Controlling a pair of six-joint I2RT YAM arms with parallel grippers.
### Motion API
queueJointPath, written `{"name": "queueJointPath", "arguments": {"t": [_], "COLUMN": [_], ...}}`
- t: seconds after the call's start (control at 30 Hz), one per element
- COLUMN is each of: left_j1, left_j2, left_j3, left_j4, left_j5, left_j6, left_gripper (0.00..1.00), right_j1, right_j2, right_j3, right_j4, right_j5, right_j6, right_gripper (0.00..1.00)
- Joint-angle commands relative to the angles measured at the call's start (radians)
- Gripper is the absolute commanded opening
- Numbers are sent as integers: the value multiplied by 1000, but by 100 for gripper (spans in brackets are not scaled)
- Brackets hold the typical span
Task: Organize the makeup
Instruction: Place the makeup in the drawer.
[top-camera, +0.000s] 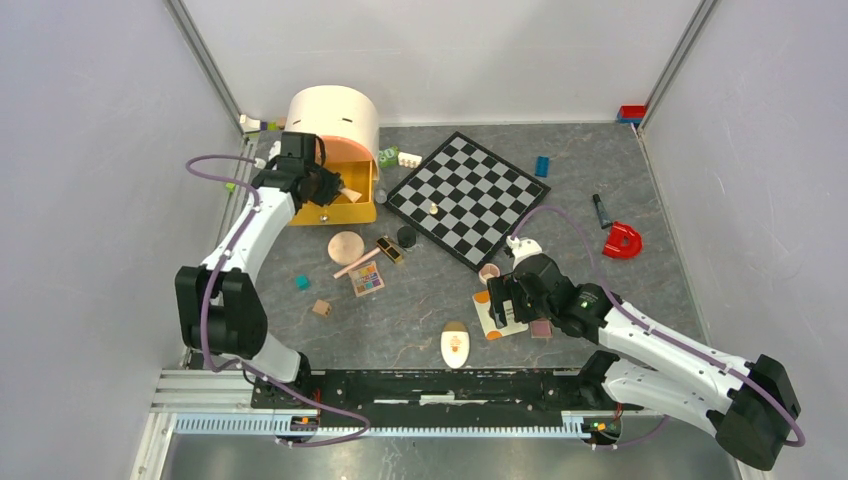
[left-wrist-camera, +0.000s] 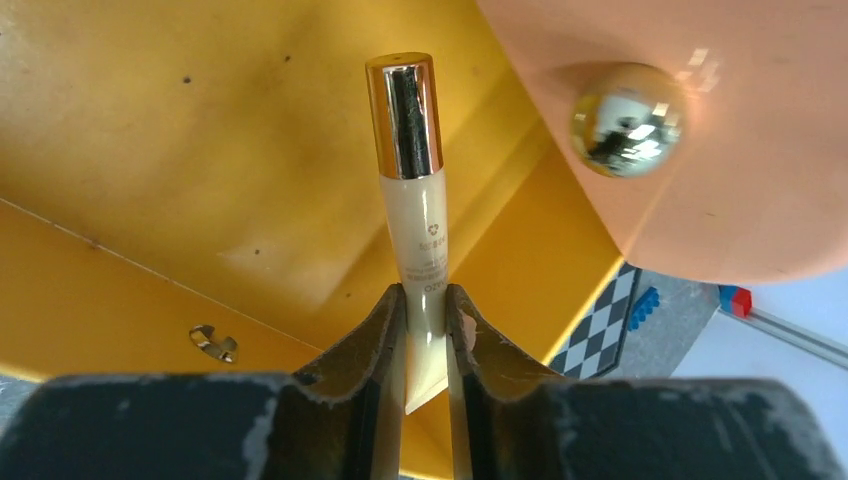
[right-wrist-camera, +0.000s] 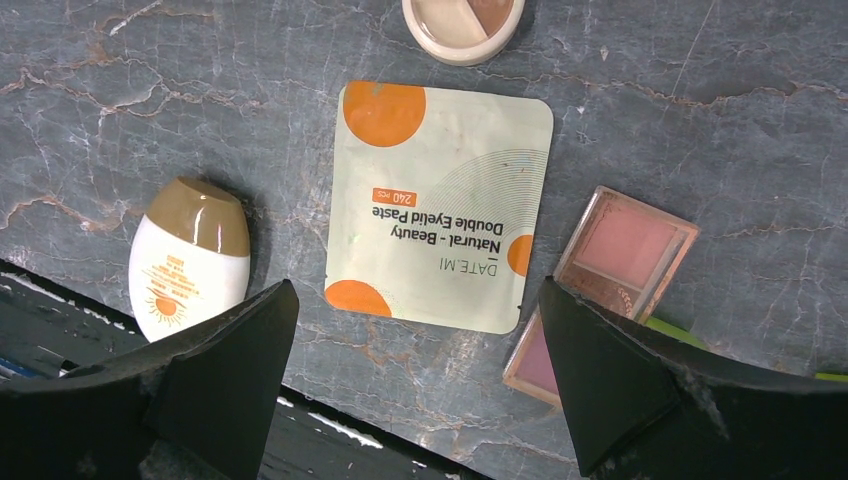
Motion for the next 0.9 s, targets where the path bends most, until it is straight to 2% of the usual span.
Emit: {"name": "queueJointPath", "arguments": {"t": [0.0, 0.37, 0.63, 0.87], "left_j1": [7, 10, 10, 10], "left_j2": [18, -27, -160, -287], "left_j3": [-11, 2, 38, -45], "left_j4": [53, 42, -30, -56], "left_j5": [-39, -67, -25, -12], "left_j6": [-55, 29, 235, 419], "left_gripper": [28, 55, 60, 61], "right_j1": [-2, -2, -2, -2], "right_j2": [3, -14, -52, -38], "right_j3": [10, 28, 77, 58], "right_j4": [8, -10, 18, 65], "right_j5": [26, 81, 154, 217], "right_j6": [-10, -31, -36, -56], "right_gripper": [98, 98, 98, 98]}}
